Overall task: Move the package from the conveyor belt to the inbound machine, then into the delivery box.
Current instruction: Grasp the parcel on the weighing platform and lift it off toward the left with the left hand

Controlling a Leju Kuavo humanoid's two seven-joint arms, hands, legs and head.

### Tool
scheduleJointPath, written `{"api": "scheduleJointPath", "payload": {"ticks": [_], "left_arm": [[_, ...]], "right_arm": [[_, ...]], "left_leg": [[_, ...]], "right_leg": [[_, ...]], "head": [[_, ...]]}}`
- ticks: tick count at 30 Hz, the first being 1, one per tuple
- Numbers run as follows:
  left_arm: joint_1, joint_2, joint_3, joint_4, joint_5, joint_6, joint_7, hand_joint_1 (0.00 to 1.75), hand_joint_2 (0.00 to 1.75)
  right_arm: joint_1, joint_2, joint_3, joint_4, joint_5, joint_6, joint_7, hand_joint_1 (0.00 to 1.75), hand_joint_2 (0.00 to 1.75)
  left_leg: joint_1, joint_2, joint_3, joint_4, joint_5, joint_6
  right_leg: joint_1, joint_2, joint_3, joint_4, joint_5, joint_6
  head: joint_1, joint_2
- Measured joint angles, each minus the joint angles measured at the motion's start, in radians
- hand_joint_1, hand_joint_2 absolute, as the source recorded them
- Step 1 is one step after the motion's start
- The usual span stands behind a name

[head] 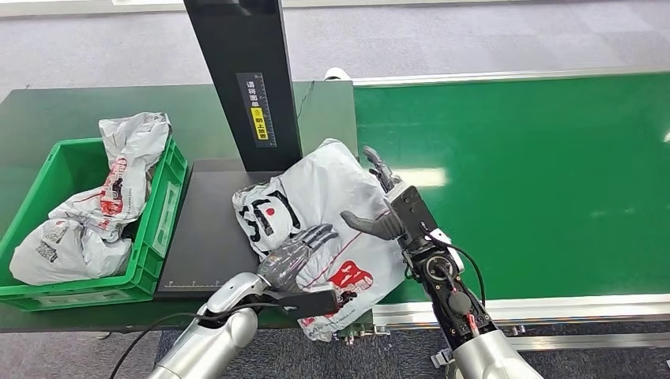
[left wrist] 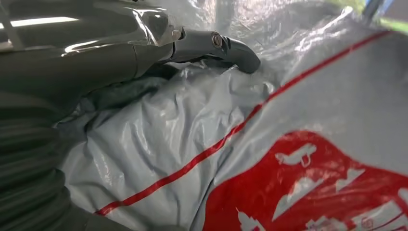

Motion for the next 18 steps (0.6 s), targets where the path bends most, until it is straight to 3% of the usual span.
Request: {"api": "scheduleJointPath", "payload": {"ticks": [1, 2, 10, 14, 18], "left_arm": [[-0.005, 0.0, -0.006, 0.011, -0.01, -0.011, 0.0, 1.64, 1.75], [-0.009, 0.001, -0.012, 0.02, -0.016, -0.017, -0.001, 1.7, 1.75], [-0.022, 0.003, -0.028, 0.044, -0.03, -0.015, -0.012, 1.64, 1.75], [-0.024, 0.005, -0.028, 0.044, -0.019, -0.002, -0.019, 1.74, 1.75], [-0.006, 0.006, -0.016, 0.024, 0.027, 0.083, -0.035, 1.75, 1.75]], "right_arm": [[0.0, 0.0, -0.001, 0.001, 0.0, -0.001, 0.0, 0.0, 1.75], [0.0, 0.0, -0.002, 0.001, 0.001, -0.002, 0.0, 0.0, 1.75], [0.006, 0.0, -0.004, 0.002, 0.005, -0.005, 0.0, 0.0, 1.75], [0.012, 0.0, -0.006, -0.004, 0.012, 0.0, 0.009, 0.0, 1.75], [0.018, -0.001, -0.013, -0.013, 0.012, 0.002, 0.013, 0.0, 1.75]], "left_leg": [[0.0, 0.0, 0.0, 0.0, 0.0, 0.0], [0.0, -0.001, 0.001, 0.0, 0.0, 0.0], [0.0, -0.002, 0.005, 0.0, 0.0, 0.0], [0.0, -0.002, 0.008, 0.0, 0.0, 0.0], [0.0, -0.002, 0.008, 0.0, 0.0, 0.0]], "right_leg": [[0.0, 0.0, 0.001, 0.0, 0.0, 0.0], [0.0, 0.0, 0.001, 0.0, 0.0, 0.0], [0.0, -0.002, 0.007, 0.0, 0.0, 0.0], [0.0, -0.002, 0.009, 0.0, 0.0, 0.0], [0.0, -0.001, 0.009, 0.0, 0.0, 0.0]], "head": [[0.0, 0.0], [0.0, 0.0], [0.0, 0.0], [0.0, 0.0], [0.0, 0.0]]}}
